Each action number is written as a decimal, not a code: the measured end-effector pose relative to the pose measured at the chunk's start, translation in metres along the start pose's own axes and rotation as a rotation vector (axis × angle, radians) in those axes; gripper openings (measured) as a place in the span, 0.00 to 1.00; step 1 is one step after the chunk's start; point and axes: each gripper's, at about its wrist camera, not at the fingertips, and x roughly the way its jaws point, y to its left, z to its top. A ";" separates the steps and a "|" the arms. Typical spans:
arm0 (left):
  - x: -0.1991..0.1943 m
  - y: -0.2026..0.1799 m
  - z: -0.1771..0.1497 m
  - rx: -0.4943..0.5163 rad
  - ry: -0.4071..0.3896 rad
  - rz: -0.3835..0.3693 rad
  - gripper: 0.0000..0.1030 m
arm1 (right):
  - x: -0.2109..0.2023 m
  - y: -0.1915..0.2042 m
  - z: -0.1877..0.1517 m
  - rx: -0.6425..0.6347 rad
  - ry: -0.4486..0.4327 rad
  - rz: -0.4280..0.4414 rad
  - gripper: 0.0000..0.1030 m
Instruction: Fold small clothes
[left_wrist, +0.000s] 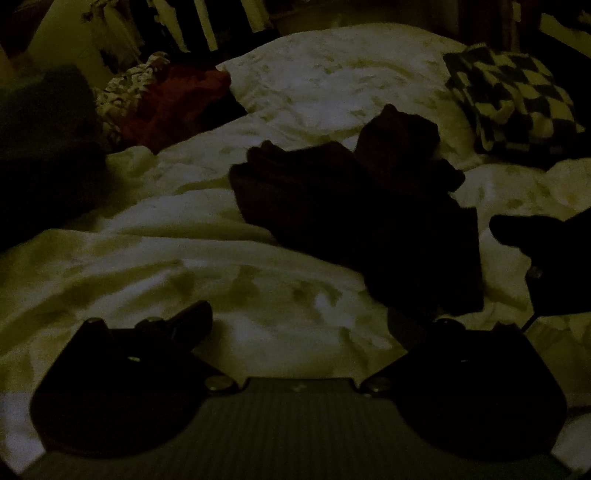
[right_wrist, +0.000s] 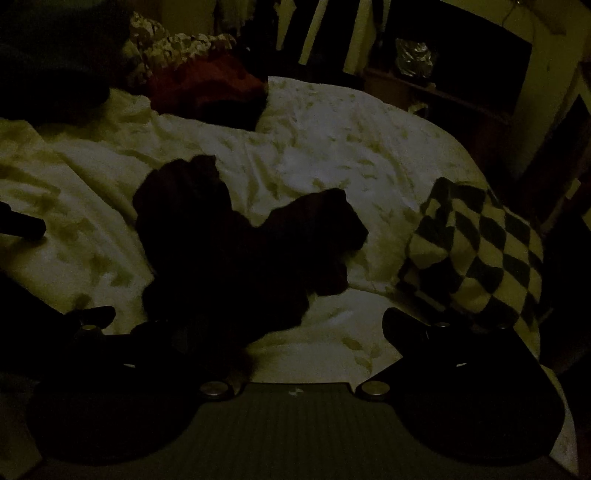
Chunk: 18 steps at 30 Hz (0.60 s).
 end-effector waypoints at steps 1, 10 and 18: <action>-0.001 0.002 0.000 -0.012 -0.003 -0.009 1.00 | -0.001 0.001 0.001 -0.004 -0.002 0.000 1.00; 0.002 0.003 0.006 -0.017 0.005 -0.019 1.00 | 0.002 0.004 -0.001 -0.033 0.011 -0.024 1.00; 0.010 -0.008 0.012 0.000 0.016 -0.023 1.00 | 0.008 -0.006 -0.004 -0.014 0.005 -0.014 1.00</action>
